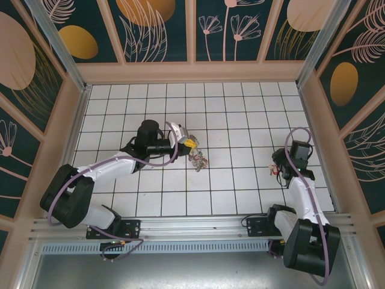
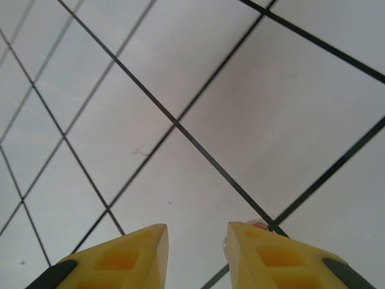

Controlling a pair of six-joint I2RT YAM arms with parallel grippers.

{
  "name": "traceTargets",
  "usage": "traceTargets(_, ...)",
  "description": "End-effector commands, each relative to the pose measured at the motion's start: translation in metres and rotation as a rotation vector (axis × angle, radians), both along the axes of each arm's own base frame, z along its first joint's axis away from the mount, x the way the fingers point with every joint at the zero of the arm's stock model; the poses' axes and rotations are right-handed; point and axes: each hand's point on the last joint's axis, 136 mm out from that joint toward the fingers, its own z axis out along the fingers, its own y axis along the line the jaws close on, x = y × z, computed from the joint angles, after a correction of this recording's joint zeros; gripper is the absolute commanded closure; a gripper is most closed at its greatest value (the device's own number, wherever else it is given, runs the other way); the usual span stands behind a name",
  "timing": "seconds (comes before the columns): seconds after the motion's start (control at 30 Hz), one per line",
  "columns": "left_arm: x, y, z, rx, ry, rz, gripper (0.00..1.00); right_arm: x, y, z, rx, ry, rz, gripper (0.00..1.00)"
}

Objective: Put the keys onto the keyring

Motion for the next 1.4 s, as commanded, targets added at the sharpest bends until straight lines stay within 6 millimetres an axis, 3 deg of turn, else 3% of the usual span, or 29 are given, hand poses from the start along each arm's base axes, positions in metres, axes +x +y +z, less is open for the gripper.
traceTargets(0.0, 0.001, -0.001, 0.025, -0.061, -0.069, 0.004, 1.0, -0.013, -0.003, -0.021, 0.003, 0.092, -0.022, 0.68)
traceTargets(0.43, 0.003, -0.002, 0.028, -0.067, -0.074, 0.009, 1.0, -0.013, 0.006, -0.048, 0.055, 0.19, 0.022, 0.68)
traceTargets(0.67, 0.004, -0.002, 0.03, -0.067, -0.078, 0.013, 1.0, -0.004, 0.027, -0.059, 0.083, 0.227, 0.115, 0.72)
traceTargets(0.8, 0.004, -0.002, 0.03, -0.066, -0.073, 0.015, 1.0, 0.006, 0.052, -0.063, 0.097, 0.241, 0.205, 0.74)
traceTargets(1.03, 0.006, -0.002, 0.03, -0.063, -0.069, 0.022, 1.0, 0.015, 0.117, -0.072, 0.079, 0.315, 0.469, 0.74)
traceTargets(1.17, 0.006, -0.002, 0.031, -0.064, -0.074, 0.025, 1.0, 0.022, 0.138, -0.066, 0.014, 0.338, 0.566, 0.72)
traceTargets(1.37, 0.007, -0.003, 0.031, -0.063, -0.073, 0.023, 1.0, 0.042, 0.138, -0.035, -0.096, 0.284, 0.575, 0.67)
